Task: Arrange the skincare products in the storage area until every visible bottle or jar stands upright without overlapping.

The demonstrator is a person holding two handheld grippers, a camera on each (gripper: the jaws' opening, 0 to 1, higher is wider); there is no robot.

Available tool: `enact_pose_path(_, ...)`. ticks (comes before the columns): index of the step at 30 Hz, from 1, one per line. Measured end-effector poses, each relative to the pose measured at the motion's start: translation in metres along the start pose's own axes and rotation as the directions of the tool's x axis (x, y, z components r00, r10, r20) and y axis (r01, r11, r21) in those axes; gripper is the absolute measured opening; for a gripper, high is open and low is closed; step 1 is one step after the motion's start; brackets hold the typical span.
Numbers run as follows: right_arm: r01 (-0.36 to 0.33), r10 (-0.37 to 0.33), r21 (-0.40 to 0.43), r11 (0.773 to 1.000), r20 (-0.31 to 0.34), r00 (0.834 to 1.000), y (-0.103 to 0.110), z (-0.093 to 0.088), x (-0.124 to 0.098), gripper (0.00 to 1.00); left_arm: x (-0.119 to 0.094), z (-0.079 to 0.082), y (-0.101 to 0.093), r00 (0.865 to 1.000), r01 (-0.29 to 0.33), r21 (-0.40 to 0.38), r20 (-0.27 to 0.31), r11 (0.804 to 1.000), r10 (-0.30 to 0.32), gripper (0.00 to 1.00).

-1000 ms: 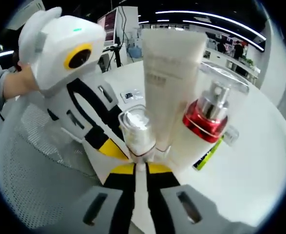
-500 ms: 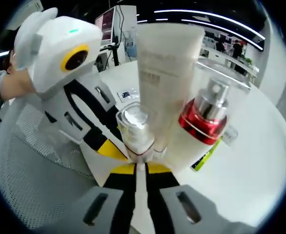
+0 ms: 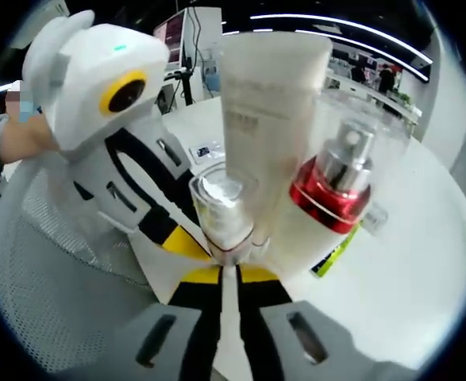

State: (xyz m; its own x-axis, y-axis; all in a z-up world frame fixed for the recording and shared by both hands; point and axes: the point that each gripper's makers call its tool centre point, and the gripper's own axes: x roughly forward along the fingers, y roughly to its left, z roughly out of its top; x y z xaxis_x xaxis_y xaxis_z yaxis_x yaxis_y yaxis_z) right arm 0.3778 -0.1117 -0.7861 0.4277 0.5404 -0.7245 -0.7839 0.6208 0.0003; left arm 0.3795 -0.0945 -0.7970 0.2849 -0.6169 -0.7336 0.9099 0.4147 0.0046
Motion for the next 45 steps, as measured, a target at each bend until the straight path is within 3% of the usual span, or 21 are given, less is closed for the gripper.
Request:
enact_pose_path(30,0.020,-0.020,0.006,1.000,0.008,1.000,-0.004,0.001,-0.002,0.07,-0.005,-0.004,0.006,1.000,-0.021,0.001,-0.014,1.000,0.021,0.08)
enact_pose_path(45,0.024,-0.023,-0.022,0.999,0.042,0.999,0.001,0.008,-0.007,0.08,-0.012,0.005,-0.001,1.000,-0.022,0.023,0.010,0.999,0.022,0.09)
